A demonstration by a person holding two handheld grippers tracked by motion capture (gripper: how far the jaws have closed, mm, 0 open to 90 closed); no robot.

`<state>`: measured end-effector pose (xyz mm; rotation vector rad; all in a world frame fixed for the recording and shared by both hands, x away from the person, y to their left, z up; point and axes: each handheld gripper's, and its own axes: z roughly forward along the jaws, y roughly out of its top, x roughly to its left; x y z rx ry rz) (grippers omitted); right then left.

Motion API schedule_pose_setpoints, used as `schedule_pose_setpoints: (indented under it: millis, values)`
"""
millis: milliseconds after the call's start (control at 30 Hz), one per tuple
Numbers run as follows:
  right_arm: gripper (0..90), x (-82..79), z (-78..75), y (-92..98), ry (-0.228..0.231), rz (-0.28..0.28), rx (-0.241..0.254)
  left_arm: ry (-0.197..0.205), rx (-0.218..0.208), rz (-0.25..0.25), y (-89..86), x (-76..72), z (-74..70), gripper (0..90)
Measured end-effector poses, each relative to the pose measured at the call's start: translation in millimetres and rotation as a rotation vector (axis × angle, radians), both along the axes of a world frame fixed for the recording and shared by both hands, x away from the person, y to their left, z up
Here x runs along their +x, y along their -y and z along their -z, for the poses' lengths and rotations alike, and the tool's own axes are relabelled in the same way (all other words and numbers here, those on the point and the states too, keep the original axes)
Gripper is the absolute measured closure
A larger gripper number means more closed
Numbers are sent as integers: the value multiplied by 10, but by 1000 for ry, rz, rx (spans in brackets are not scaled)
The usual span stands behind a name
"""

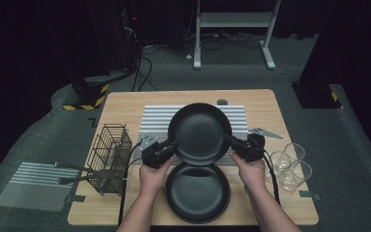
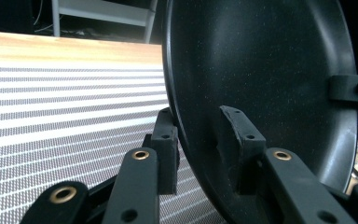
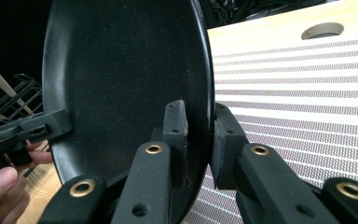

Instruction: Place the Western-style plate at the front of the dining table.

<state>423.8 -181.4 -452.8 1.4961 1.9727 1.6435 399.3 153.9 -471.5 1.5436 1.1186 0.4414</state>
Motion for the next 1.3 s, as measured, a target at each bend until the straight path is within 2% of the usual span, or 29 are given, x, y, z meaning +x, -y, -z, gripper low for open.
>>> schedule_pose_setpoints:
  millis: [200, 333, 400, 467, 533, 567, 600, 833, 900, 933, 1000, 1133, 1300]
  values:
    - [784, 99, 6, -41, 15, 10, 10, 6, 8, -2, -33, 113, -25, 686]
    - [786, 158, -2, -61, -3, 8, 16, -13, 5, -21, -61, 154, -45, 685]
    - [784, 195, -3, -95, 7, 5, 21, -4, 12, -28, -83, 169, -46, 684]
    - [783, 223, -17, -113, -16, -1, 17, -8, 16, -34, -97, 189, -42, 685]
    - [783, 263, -19, -129, -8, -4, 10, -9, 17, -33, -115, 220, -38, 684]
    - [783, 280, -22, -131, -7, -7, 7, -11, -15, -44, -97, 230, -36, 684]
    - [783, 314, -14, -133, -1, -13, 8, -10, 15, -34, -123, 244, -32, 684]
    - [773, 381, 44, -110, -36, -8, 3, -16, 19, -30, -87, 332, -17, 685]
    - [773, 391, 52, -109, -30, -6, 0, -18, -2, -34, -76, 350, -13, 685]
    - [773, 393, 49, -113, -32, -2, 2, -9, 14, -34, -85, 365, -8, 685]
    - [774, 405, 59, -116, -25, 1, 7, -6, 16, -32, -81, 384, -4, 686]
    - [773, 437, 84, -105, -46, 5, 5, -17, 16, -31, -73, 415, 33, 685]
    - [773, 466, 134, -126, -48, 7, -6, -32, 18, -36, -91, 448, 88, 684]
